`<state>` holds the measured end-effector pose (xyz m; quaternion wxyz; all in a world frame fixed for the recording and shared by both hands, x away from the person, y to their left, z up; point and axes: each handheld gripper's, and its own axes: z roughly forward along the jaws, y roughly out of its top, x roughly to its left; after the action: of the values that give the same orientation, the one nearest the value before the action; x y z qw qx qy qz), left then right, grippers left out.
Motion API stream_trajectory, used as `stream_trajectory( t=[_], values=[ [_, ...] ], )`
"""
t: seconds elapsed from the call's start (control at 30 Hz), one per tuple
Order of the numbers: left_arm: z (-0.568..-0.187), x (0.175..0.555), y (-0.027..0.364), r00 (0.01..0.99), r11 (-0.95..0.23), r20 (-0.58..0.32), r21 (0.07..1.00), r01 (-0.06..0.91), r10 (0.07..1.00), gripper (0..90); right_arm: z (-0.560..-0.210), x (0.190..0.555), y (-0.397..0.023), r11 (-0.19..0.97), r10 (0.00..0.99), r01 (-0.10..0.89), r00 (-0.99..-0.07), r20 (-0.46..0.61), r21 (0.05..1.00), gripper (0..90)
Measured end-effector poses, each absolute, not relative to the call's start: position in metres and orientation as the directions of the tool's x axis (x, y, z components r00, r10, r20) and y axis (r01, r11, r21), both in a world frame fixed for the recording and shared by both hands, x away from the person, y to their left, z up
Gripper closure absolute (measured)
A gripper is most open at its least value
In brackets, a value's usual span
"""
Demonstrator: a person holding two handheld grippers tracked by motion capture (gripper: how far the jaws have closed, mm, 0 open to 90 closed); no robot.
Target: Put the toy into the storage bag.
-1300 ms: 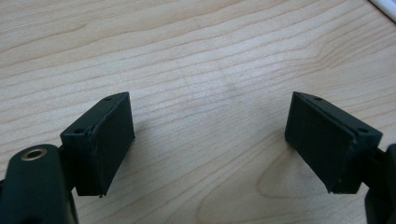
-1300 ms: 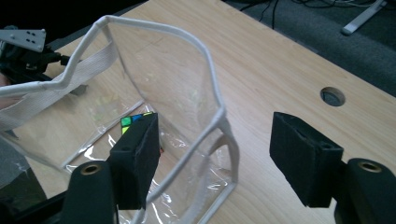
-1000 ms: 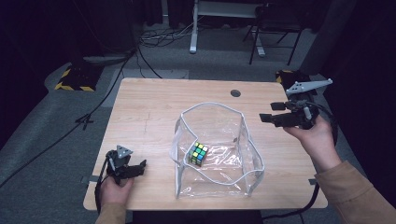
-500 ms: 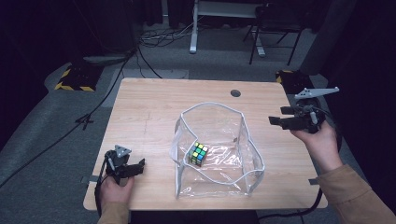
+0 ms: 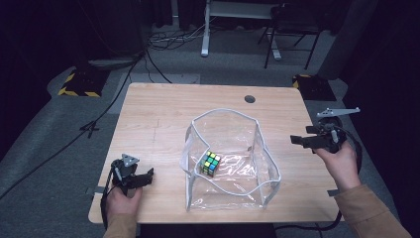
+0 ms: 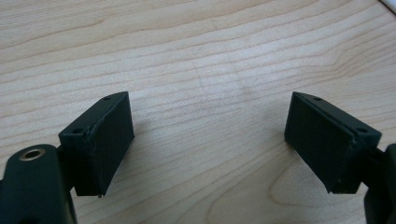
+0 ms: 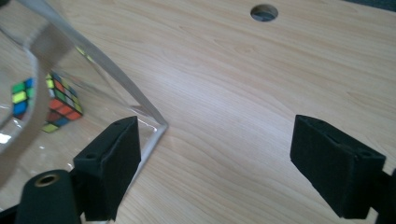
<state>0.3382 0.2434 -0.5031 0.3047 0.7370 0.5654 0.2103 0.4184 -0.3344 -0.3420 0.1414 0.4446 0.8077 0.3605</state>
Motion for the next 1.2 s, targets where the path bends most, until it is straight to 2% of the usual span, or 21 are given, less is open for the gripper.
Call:
stream_trajectory(
  t=[0.73,1.2],
  values=[
    [-0.503,0.338,0.243,0.272,-0.172,-0.038,0.687,0.706,0.962,15.5,-0.426,0.399,-0.359,0.367,0.837,0.626,-0.546,0.05,0.689,6.1],
    [-0.503,0.338,0.243,0.275,-0.177,-0.036,0.684,0.707,0.961,14.9,-0.469,0.382,-0.367,0.337,0.83,0.579,-0.554,0.055,0.743,0.0]
  ],
)
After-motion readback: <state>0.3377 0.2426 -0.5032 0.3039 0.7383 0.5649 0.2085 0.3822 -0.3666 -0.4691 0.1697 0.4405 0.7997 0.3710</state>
